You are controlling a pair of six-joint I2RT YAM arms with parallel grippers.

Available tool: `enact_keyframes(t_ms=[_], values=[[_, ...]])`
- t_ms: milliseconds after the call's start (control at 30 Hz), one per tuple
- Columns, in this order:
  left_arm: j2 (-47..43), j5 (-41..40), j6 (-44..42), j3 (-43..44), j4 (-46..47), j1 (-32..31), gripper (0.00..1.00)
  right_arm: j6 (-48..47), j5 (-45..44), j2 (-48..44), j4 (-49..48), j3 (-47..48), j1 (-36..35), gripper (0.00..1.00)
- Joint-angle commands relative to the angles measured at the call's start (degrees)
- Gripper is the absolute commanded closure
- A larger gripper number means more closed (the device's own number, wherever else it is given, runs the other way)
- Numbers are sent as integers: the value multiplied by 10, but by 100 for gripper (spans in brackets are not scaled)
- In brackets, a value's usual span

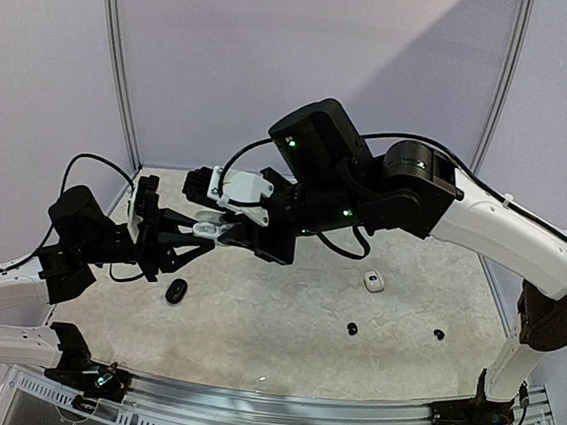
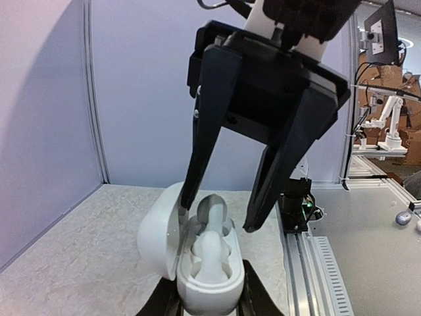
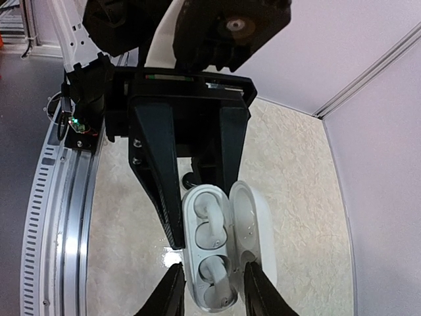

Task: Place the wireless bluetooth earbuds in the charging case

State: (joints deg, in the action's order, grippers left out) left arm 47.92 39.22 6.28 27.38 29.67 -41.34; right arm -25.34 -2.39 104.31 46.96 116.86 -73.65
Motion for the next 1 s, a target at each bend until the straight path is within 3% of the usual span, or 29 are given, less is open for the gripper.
enact_keyframes(t_ms=[0,300,433,567,700,967], values=[[-4,-7,6,9,-10,0,100,19,15,-34,-38,15,11,68],[-6,-17,-10,8,-23,0,100,57,28,-56,-90,3,17,69],[-7,-1,-46,10,-26,-1,100,92,-96,-49,-119,-18,27,70],[-7,15,-90,15,-42,-1,100,120,-162,-4,-106,17,33,70],[-9,17,-98,19,-50,-2,100,135,-148,61,-55,79,34,71],[-8,-27,-49,21,-58,-1,100,147,-26,54,-74,27,28,71]])
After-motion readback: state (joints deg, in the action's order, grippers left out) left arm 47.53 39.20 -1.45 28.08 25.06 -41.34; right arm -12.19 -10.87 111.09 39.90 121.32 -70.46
